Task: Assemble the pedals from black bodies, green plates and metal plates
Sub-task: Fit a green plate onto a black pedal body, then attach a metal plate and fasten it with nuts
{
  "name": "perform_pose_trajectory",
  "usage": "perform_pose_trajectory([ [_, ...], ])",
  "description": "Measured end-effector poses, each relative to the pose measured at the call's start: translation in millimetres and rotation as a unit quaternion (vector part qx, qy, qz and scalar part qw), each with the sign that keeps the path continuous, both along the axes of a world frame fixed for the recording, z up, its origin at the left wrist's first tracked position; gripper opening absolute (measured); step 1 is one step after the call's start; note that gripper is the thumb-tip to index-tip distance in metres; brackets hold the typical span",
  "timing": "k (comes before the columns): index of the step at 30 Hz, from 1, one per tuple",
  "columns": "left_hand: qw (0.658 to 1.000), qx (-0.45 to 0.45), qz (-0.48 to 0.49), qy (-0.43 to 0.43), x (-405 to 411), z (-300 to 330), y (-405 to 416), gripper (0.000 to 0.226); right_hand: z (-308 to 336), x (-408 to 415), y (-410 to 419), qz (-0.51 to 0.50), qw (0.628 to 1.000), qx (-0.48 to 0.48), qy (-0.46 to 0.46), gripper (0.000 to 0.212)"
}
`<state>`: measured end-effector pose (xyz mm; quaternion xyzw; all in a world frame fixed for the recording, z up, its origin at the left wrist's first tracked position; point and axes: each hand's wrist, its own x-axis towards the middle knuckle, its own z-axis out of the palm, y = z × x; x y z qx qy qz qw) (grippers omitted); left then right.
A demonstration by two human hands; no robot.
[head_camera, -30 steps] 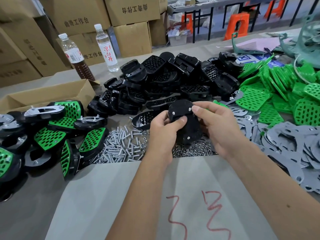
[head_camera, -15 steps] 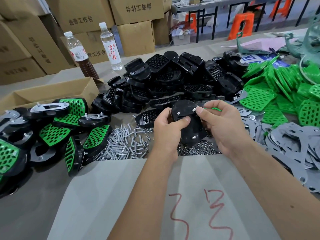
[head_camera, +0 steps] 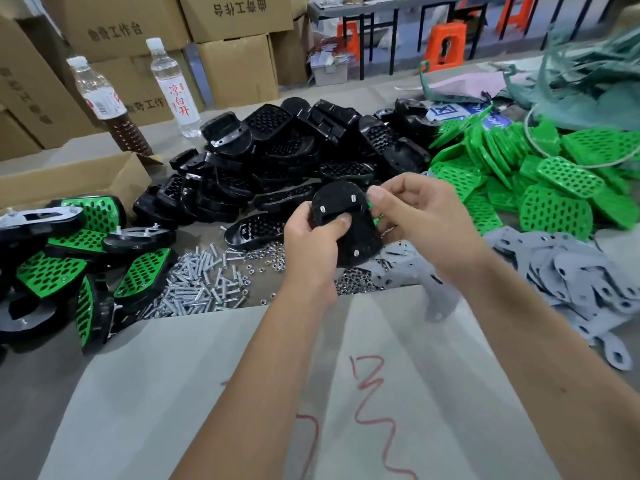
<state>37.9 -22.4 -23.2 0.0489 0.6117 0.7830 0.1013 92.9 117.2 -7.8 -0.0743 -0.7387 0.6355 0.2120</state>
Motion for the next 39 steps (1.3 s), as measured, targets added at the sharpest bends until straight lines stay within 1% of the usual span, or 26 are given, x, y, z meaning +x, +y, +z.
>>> perform_pose_trajectory([
  [1, 1.000, -0.003, -0.009, 0.000, 3, 0, 10, 0.021, 6, 8, 14, 0.005, 1.000, 0.026, -0.014, 0.022],
  [2, 1.000, -0.008, -0.015, 0.000, 6, -1, 20, 0.021, 11, 16, 29, -0.002, 0.997, 0.074, -0.035, 0.019],
  [3, 1.000, -0.014, -0.021, -0.002, 11, -3, 31, 0.020, 15, 25, 45, -0.022, 0.988, 0.142, -0.060, 0.016],
  [4, 0.999, -0.019, -0.025, -0.009, 16, -4, 42, 0.020, 20, 34, 61, -0.049, 0.969, 0.226, -0.086, 0.015],
  [6, 0.999, -0.023, -0.035, -0.022, 26, -5, 62, 0.023, 27, 51, 92, -0.108, 0.907, 0.374, -0.161, 0.018],
  [8, 0.998, -0.033, -0.052, -0.019, 33, -8, 79, 0.025, 32, 68, 116, -0.126, 0.849, 0.437, -0.271, 0.027],
  [9, 0.997, -0.038, -0.059, -0.014, 35, -9, 86, 0.025, 32, 75, 122, -0.115, 0.826, 0.449, -0.321, 0.032],
  [10, 0.997, -0.043, -0.064, -0.009, 37, -9, 92, 0.026, 31, 79, 125, -0.096, 0.814, 0.451, -0.354, 0.037],
  [12, 0.997, -0.054, -0.063, 0.004, 40, -7, 101, 0.027, 27, 82, 125, -0.068, 0.817, 0.439, -0.366, 0.040],
  [16, 0.996, -0.063, -0.057, 0.000, 42, -6, 107, 0.026, 24, 78, 123, -0.072, 0.859, 0.387, -0.328, 0.022],
  [18, 0.997, -0.052, -0.053, -0.015, 40, -5, 104, 0.026, 24, 78, 124, -0.095, 0.900, 0.317, -0.285, 0.019],
  [20, 0.998, -0.042, -0.047, -0.023, 37, -4, 98, 0.025, 27, 77, 126, -0.152, 0.941, 0.210, -0.218, 0.019],
  [21, 0.998, -0.040, -0.042, -0.025, 35, -3, 95, 0.025, 30, 75, 127, -0.176, 0.954, 0.159, -0.183, 0.019],
  [24, 0.998, -0.041, -0.032, -0.041, 30, -1, 83, 0.022, 34, 64, 122, -0.200, 0.974, 0.048, -0.098, 0.015],
  [25, 0.997, -0.042, -0.031, -0.052, 29, 0, 80, 0.021, 34, 61, 119, -0.198, 0.976, 0.030, -0.091, 0.016],
  [27, 0.996, -0.045, -0.026, -0.066, 28, 1, 75, 0.020, 30, 53, 112, -0.183, 0.975, 0.021, -0.122, 0.023],
  [28, 0.996, -0.046, -0.024, -0.068, 28, 0, 72, 0.020, 26, 50, 108, -0.176, 0.971, 0.040, -0.156, 0.029],
  [29, 0.996, -0.046, -0.022, -0.068, 28, 0, 71, 0.020, 21, 47, 105, -0.179, 0.960, 0.094, -0.192, 0.033],
  [30, 0.997, -0.044, -0.019, -0.068, 29, 0, 71, 0.020, 17, 47, 103, -0.191, 0.942, 0.178, -0.212, 0.034],
  [31, 0.997, -0.041, -0.016, -0.067, 29, -1, 71, 0.020, 16, 47, 101, -0.193, 0.921, 0.264, -0.213, 0.030],
  [32, 0.997, -0.038, -0.012, -0.066, 29, -1, 72, 0.020, 17, 49, 99, -0.167, 0.907, 0.327, -0.207, 0.023],
  [34, 0.998, -0.031, 0.002, -0.062, 30, -2, 75, 0.021, 24, 56, 92, -0.039, 0.889, 0.384, -0.247, 0.022],
  [36, 0.998, -0.025, 0.011, -0.062, 30, -1, 79, 0.020, 26, 63, 83, 0.064, 0.840, 0.440, -0.312, 0.035],
  [37, 0.998, -0.026, 0.013, -0.062, 31, -1, 80, 0.019, 25, 65, 79, 0.084, 0.814, 0.472, -0.326, 0.041],
  [38, 0.998, -0.029, 0.014, -0.060, 32, -1, 82, 0.019, 25, 65, 75, 0.093, 0.798, 0.495, -0.331, 0.042],
  [39, 0.998, -0.031, 0.014, -0.057, 32, -1, 83, 0.018, 24, 65, 72, 0.100, 0.791, 0.506, -0.331, 0.037],
])
